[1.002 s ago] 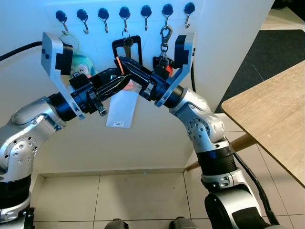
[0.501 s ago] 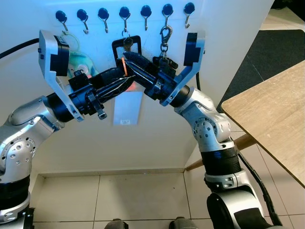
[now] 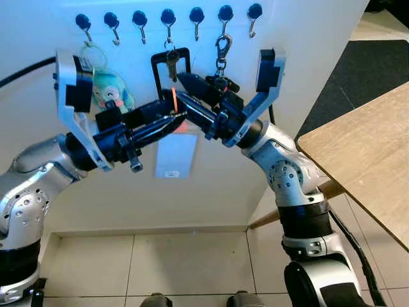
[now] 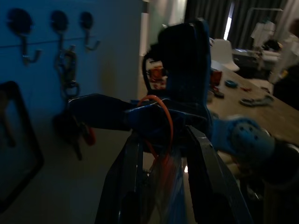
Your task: Hang keys on a hook
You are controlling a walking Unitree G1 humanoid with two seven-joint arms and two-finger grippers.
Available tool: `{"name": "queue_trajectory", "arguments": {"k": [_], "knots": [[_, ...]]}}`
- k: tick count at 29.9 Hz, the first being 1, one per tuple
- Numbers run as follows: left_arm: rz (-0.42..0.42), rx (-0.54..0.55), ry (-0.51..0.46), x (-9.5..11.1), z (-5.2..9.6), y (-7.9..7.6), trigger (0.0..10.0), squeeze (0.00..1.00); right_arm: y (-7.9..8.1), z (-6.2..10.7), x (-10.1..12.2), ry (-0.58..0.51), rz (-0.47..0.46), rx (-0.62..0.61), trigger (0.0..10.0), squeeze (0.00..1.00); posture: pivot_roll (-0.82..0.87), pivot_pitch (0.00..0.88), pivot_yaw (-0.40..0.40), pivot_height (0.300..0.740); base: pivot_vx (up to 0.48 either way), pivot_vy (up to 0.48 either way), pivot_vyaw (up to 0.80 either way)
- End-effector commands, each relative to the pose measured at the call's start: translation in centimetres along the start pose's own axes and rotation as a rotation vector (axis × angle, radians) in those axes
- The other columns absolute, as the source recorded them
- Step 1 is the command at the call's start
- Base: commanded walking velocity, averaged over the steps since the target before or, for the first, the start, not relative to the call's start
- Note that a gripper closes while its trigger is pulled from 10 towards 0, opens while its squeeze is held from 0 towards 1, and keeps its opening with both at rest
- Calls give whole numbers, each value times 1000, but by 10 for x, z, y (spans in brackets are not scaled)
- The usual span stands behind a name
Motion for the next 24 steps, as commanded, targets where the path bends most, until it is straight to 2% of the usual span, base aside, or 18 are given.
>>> {"name": "queue_trajectory", "arguments": {"k": [1,2,3,4,8,13,24], "knots": [[-81,191,119,-9,32,37,6941,0,16,10,3,21,8,97,10000,0,-36,118,63,740,0,0,0],[-81,191,119,-9,32,37,6941,0,16,10,3,21,8,97,10000,0,-36,118,63,740,0,0,0],[-97,178,135,-12,33,35,7882,0,15,11,1,33,12,92,10000,0,-36,118,63,740,0,0,0],[-110,170,161,-16,34,34,9765,0,14,12,-2,48,16,85,10000,0,-36,117,65,740,0,0,0],[-128,173,220,-28,38,35,10000,0,12,13,-11,86,22,71,10000,0,-36,117,65,740,0,0,0],[-137,178,327,-52,47,37,10000,0,6,15,-31,174,37,34,10000,0,-38,123,66,740,0,0,0],[-126,169,278,-49,42,34,10000,0,5,16,-33,175,30,24,10000,0,-42,129,66,740,0,0,0]]}}
Point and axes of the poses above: a point about 5 cm out from each wrist's last joint towards the gripper, its own z axis pointing back from the gripper into the wrist, its own x axis along the axis of the wrist's last joint, y = z × x, the point moved 6 cm from there along -z, pointing out of the wrist towards the gripper, and after that the axes turned 12 degrees about -z, right-handed, at the moved point
